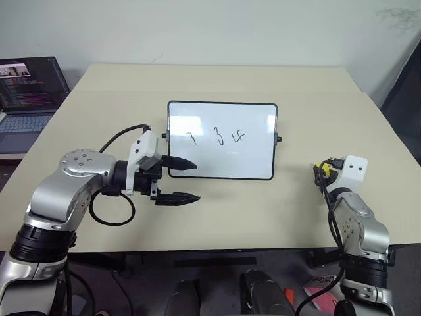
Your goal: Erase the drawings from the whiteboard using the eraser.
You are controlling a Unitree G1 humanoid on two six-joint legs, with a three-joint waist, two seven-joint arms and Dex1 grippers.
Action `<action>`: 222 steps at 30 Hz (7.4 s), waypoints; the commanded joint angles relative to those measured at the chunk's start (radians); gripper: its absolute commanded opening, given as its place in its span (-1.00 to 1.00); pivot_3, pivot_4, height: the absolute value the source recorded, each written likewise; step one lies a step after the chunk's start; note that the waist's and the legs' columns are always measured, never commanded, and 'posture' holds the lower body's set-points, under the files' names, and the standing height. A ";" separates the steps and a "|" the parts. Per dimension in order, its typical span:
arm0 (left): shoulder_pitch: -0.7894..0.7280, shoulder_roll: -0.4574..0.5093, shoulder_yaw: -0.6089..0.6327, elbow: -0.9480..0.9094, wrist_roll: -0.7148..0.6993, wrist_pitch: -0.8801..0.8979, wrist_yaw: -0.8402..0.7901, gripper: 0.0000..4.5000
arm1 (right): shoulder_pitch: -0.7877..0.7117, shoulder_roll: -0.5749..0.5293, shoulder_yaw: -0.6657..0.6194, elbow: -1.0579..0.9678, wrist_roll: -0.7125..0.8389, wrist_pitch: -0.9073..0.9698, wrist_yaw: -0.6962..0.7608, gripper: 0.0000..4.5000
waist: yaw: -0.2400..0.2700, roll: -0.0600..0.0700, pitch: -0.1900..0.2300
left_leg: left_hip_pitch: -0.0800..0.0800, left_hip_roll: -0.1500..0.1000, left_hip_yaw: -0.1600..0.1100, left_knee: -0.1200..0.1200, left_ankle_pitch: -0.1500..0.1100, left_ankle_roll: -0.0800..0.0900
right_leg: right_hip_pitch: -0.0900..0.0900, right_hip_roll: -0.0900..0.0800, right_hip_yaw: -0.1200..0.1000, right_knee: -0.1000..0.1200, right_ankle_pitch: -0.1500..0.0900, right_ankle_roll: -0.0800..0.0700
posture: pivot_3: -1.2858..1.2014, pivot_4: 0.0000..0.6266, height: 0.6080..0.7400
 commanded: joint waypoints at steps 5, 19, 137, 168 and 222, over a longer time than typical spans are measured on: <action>-0.006 0.005 0.033 -0.025 -0.013 0.005 0.012 1.00 | 0.005 -0.022 0.027 -0.093 0.024 -0.005 0.045 -0.46 | 0.000 0.000 0.000 | 0.000 0.000 0.000 0.000 0.000 0.000 | 0.000 0.000 0.000 0.000 0.000 0.000 | 0.03 -0.52 1.00; 0.137 0.079 0.209 -0.014 0.004 0.138 0.191 1.00 | 0.073 -0.214 0.337 -0.537 -0.011 -0.064 0.284 -0.47 | -0.002 0.000 0.000 | 0.001 0.000 -0.001 0.000 0.000 0.000 | 0.000 0.000 0.000 0.001 0.000 0.000 | 0.03 -0.52 1.00; 0.113 0.084 0.177 0.070 0.033 0.167 0.226 1.00 | -0.766 0.142 0.654 0.753 -0.495 -0.463 0.460 -0.49 | -0.006 0.000 0.000 | 0.003 -0.001 -0.004 0.012 0.002 0.003 | 0.001 0.001 -0.001 0.014 0.000 -0.005 | 0.03 -0.52 1.00; 0.093 0.116 0.158 0.123 0.050 0.157 0.165 1.00 | -0.583 0.169 0.669 0.121 -0.435 -0.163 0.547 -0.50 | -0.006 -0.001 0.001 | -0.011 0.000 -0.003 0.003 0.002 0.003 | -0.018 0.001 -0.002 0.015 -0.001 -0.005 | 0.03 -0.52 1.00; -0.002 -0.006 0.088 0.092 0.054 0.141 0.217 1.00 | -0.661 -0.005 0.648 0.372 -0.466 -0.332 0.424 -0.50 | -0.006 -0.002 0.000 | -0.008 0.000 0.000 0.001 0.002 0.003 | -0.016 0.001 -0.001 0.015 0.000 -0.005 | 0.03 -0.52 1.00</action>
